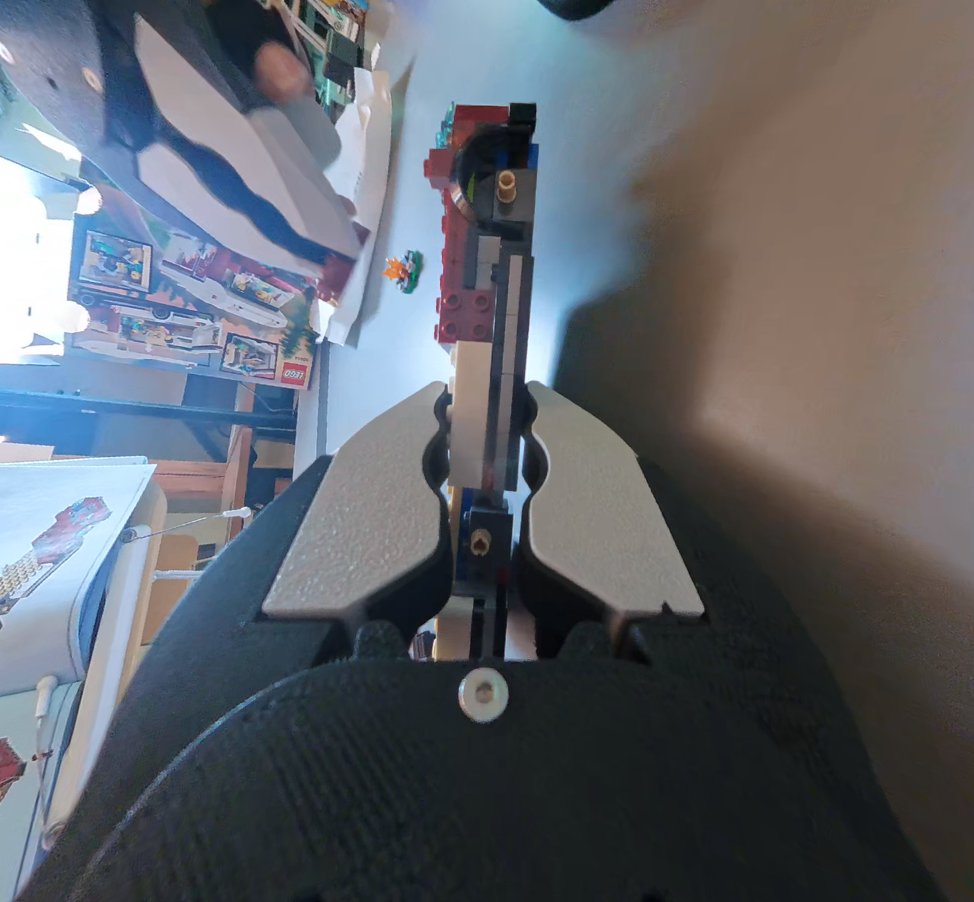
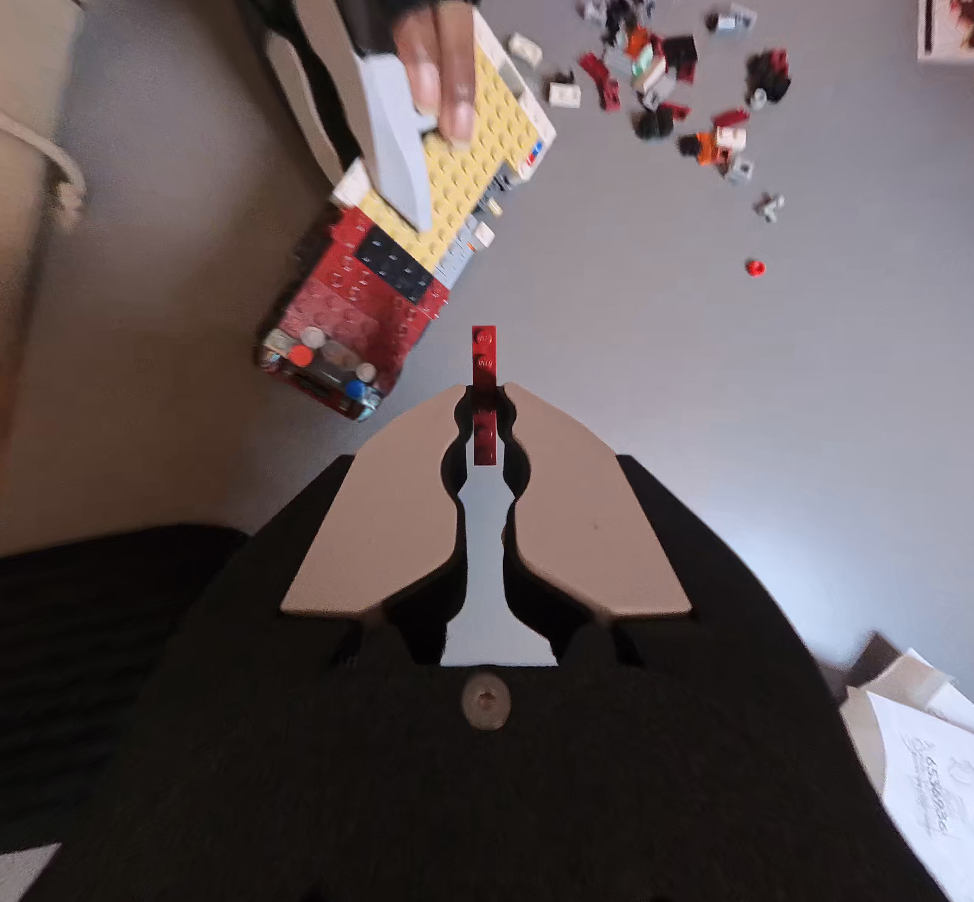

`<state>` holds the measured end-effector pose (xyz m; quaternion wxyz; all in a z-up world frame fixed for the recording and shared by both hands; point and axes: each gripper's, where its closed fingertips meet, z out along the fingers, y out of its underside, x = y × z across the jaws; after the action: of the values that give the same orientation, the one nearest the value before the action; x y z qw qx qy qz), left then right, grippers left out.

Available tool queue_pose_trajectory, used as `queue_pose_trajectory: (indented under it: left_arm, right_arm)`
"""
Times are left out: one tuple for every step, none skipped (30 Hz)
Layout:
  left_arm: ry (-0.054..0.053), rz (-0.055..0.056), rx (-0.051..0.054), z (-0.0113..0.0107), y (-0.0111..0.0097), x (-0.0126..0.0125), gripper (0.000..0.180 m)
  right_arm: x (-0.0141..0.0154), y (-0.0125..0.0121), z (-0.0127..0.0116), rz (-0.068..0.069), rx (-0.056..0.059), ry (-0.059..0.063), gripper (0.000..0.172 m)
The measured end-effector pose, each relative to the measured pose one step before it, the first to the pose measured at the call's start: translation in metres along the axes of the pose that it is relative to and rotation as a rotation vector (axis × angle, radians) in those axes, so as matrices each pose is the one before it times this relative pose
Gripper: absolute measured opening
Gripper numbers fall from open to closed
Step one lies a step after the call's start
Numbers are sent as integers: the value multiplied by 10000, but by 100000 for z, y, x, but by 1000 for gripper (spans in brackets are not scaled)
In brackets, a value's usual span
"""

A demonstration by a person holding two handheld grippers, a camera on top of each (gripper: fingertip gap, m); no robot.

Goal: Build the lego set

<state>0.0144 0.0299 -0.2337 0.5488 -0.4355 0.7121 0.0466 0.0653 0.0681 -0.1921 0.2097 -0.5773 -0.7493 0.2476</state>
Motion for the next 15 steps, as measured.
queue_pose_trajectory:
  left_arm:
    - [-15,-18,67,-46,-86,-61,24]
    - [18,-6,46,-15,-51,8,24]
    - [-2,28,67,-26,-80,21,24]
    - [4,66,91,-47,-112,56,24]
    - [23,33,116,-74,-182,57,24]
    - [33,-36,129,-68,-216,45,24]
    - [29,-94,128,-78,-226,-7,24]
    - [18,-106,155,-117,-273,-55,24]
    - [19,-114,207,-152,-338,-81,24]
    - [33,-156,237,-180,-404,-74,24]
    - [9,-170,238,-189,-431,-116,24]
    - [-32,-116,225,-209,-447,-174,24]
    - [-65,-55,209,-191,-453,-194,24]
    - [-92,-13,182,-172,-444,-195,24]
    - [-109,28,135,-135,-353,-183,24]
  right_arm:
    - [-656,-772,-665,-102,324,-176,8]
    - [-633,-655,-486,-106,302,-160,8]
    - [-619,-496,-308,-82,239,-165,8]
    - [-579,-380,-177,-63,196,-161,8]
    - [-534,-293,-76,-52,168,-159,8]
    - [-512,-226,9,-40,152,-190,8]
    - [-534,-242,46,-25,164,-234,8]
    - [-515,-263,65,-12,170,-265,8]
    - [-501,-271,67,-12,136,-302,8]
    - [-490,-277,56,-10,120,-322,8]
    - [-448,-360,58,-2,137,-325,8]
    - [-425,-404,66,-9,134,-322,8]
    - [-398,-396,102,-23,90,-307,8]
    - [-390,-319,138,-48,5,-272,8]
    - [-271,-204,170,-100,-80,-178,8]
